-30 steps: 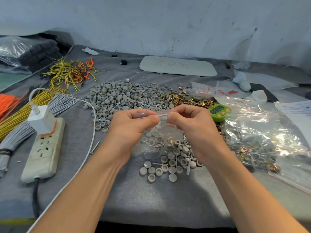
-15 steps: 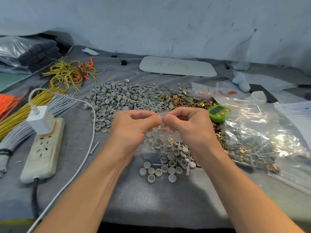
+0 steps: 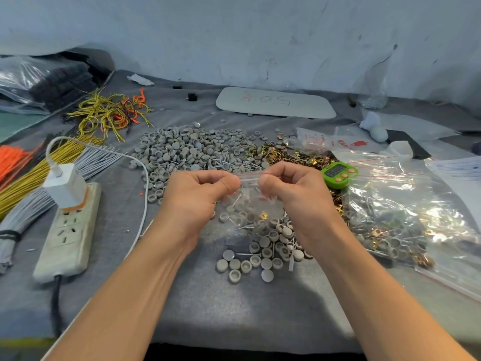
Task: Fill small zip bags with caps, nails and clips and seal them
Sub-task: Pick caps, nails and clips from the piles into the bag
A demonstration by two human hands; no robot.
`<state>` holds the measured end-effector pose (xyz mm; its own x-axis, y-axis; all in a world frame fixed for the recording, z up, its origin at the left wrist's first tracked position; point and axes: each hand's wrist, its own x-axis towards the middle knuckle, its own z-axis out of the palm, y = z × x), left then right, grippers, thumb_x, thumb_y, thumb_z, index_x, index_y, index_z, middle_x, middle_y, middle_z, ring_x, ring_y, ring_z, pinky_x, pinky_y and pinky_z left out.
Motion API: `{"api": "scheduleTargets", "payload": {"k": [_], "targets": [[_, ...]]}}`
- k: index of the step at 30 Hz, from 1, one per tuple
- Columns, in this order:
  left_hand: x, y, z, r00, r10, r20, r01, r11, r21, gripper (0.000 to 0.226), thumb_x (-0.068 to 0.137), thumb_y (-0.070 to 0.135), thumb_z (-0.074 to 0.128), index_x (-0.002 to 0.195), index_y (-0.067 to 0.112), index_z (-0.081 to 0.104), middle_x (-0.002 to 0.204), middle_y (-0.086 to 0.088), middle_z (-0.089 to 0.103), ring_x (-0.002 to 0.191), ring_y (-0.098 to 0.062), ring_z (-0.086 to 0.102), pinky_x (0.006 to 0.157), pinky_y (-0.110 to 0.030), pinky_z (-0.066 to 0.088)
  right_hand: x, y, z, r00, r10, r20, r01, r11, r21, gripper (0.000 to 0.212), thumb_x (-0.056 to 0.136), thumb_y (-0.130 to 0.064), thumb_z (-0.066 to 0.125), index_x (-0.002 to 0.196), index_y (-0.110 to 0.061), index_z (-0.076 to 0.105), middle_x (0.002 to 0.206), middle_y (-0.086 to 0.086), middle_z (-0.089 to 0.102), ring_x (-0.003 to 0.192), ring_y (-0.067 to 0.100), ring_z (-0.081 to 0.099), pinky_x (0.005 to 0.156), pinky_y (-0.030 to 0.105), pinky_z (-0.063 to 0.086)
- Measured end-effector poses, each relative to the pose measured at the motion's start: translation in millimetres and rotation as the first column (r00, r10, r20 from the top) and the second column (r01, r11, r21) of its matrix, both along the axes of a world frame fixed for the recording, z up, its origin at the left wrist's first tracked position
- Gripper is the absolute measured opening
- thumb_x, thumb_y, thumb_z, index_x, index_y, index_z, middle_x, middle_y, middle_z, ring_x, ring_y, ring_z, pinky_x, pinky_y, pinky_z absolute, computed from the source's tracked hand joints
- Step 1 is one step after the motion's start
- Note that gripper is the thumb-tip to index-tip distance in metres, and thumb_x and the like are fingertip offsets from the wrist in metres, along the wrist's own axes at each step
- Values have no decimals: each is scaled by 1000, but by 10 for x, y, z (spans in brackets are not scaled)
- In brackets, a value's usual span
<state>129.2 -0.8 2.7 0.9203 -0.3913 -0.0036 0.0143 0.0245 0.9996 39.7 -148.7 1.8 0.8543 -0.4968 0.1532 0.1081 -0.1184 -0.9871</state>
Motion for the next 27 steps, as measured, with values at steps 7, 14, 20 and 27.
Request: {"api": "scheduleTargets", "payload": {"k": [7, 14, 20, 27], "targets": [[14, 45, 12, 1000, 14, -24, -14, 999, -31, 21, 57, 36, 83, 68, 19, 82, 71, -9, 76, 60, -8, 65, 61, -15, 52, -8, -81, 36, 998, -50, -23, 54, 976, 212, 36, 88, -1, 75, 58, -19, 75, 68, 7, 69, 66, 18, 62, 68, 25, 51], [39, 56, 5, 999, 12, -48, -14, 999, -40, 25, 64, 35, 81, 75, 13, 80, 69, -6, 76, 55, -7, 60, 55, -9, 45, -39, -108, 32, 1000, 0, -7, 1, 986, 169, 29, 91, -8, 74, 66, -20, 80, 70, 3, 74, 67, 14, 68, 71, 26, 56], [33, 27, 31, 996, -36, -85, 19, 981, -195, 27, 70, 32, 77, 84, 9, 78, 73, -5, 74, 61, -10, 66, 59, -18, 53, -50, -61, -16, 984, 175, -38, -163, 964, 210, 17, 89, -38, 75, 95, -24, 82, 101, 1, 80, 96, 17, 75, 91, 35, 58], [50, 51, 76, 960, -172, -219, 116, 963, -245, 49, 86, 54, 58, 103, 13, 79, 95, -6, 78, 88, -19, 73, 84, -36, 57, -10, 26, -29, 974, 171, -148, -139, 970, 201, 14, 93, -12, 71, 84, -12, 82, 89, 6, 79, 77, 20, 72, 78, 37, 60]]}}
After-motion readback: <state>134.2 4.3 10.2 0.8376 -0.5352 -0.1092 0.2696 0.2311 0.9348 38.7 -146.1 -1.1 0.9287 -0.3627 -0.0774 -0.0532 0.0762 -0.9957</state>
